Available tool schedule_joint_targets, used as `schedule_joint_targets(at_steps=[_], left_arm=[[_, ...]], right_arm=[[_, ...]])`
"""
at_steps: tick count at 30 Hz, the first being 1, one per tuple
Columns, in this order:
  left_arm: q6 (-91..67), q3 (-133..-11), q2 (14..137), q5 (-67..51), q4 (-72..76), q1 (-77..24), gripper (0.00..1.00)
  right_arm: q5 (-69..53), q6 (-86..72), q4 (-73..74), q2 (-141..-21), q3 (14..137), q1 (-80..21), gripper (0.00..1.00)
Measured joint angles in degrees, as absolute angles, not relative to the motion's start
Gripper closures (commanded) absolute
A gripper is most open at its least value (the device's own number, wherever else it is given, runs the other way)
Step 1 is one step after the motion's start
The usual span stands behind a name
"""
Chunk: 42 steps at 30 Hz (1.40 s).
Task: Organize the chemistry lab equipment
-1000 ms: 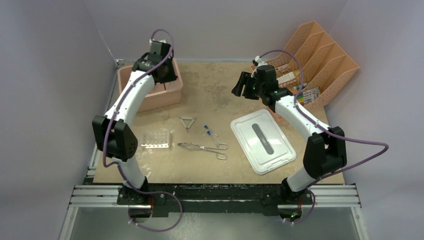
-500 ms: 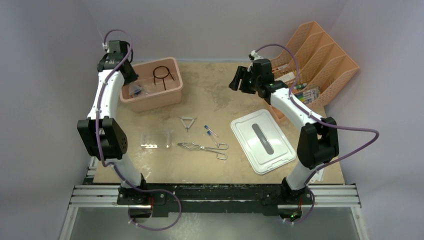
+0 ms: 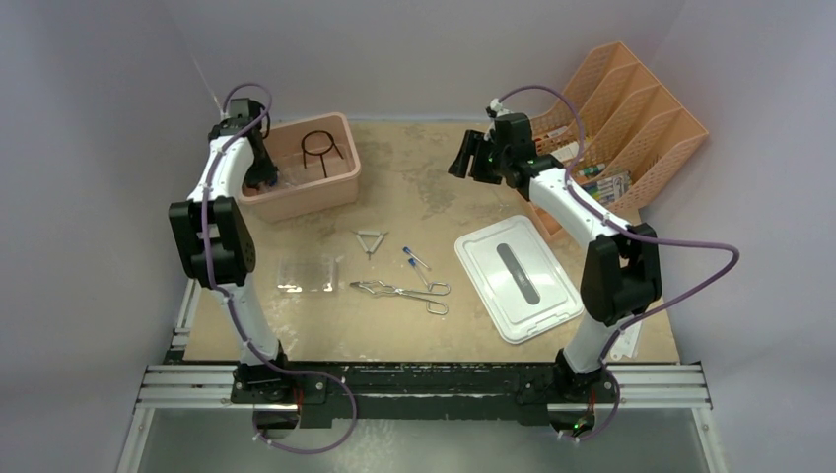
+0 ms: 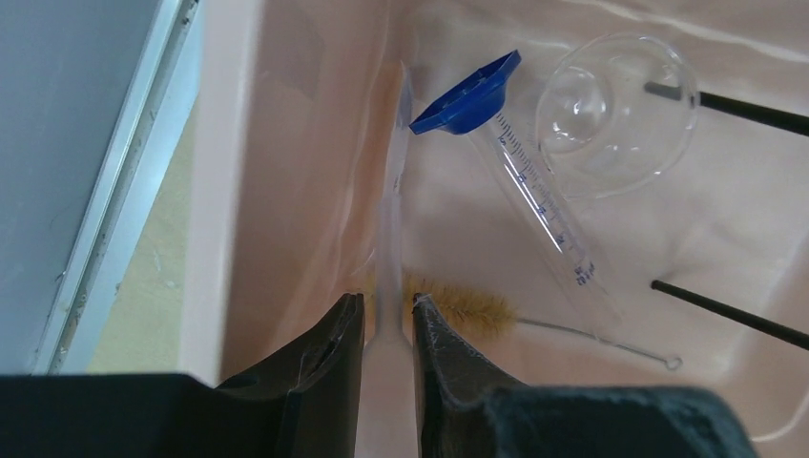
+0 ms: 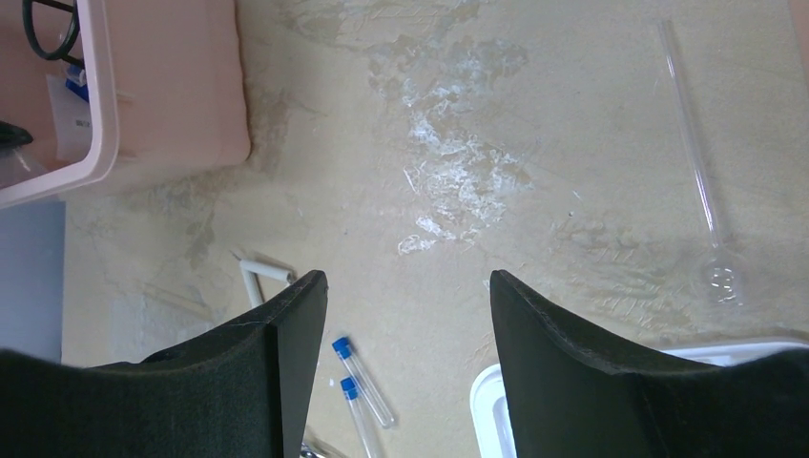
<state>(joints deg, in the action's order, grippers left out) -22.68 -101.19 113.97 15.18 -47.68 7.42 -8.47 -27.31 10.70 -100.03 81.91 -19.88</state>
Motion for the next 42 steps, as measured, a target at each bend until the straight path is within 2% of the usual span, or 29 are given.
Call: schedule_joint_targets(at_steps=[3, 5, 12, 19, 27, 33, 38, 42], left_arm=[[-22.06, -102.02, 116.55, 15.16, -48.16, 7.42, 0.99], [-21.85, -102.17, 117.62, 15.14, -48.27, 7.42, 0.92], [-21.76, -104.49, 119.46, 15.09, -50.09, 7.42, 0.79], [-21.91, -107.50, 119.46, 15.22, -52.12, 7.31, 0.60], [-21.91, -108.66, 114.30, 14.28, -53.06, 4.62, 0.43], [-21.78, -107.20, 103.00, 11.99, -50.37, -1.04, 0.38], [-22.13, -101.32, 92.82, 8.54, -45.65, -5.67, 0.41], [-24.60, -95.64, 88.66, 8.32, -43.83, -6.79, 0.44]], right_arm=[[-8.60, -27.24, 10.87, -100.31, 82.11, -19.86, 0.35], [-8.64, -27.09, 10.87, -100.82, 82.52, -19.86, 0.34], [-8.71, -26.94, 10.94, -101.82, 82.81, -19.86, 0.34], [-8.93, -26.35, 10.87, -101.82, 82.81, -19.88, 0.32], [-10.13, -24.51, 10.87, -101.82, 82.81, -20.40, 0.28], [-10.09, -22.24, 10.92, -101.82, 82.83, -23.55, 0.26], [-10.02, -19.90, 12.27, -102.98, 85.71, -28.23, 0.26], [-11.62, -15.90, 12.25, -106.65, 89.76, -32.03, 0.30]])
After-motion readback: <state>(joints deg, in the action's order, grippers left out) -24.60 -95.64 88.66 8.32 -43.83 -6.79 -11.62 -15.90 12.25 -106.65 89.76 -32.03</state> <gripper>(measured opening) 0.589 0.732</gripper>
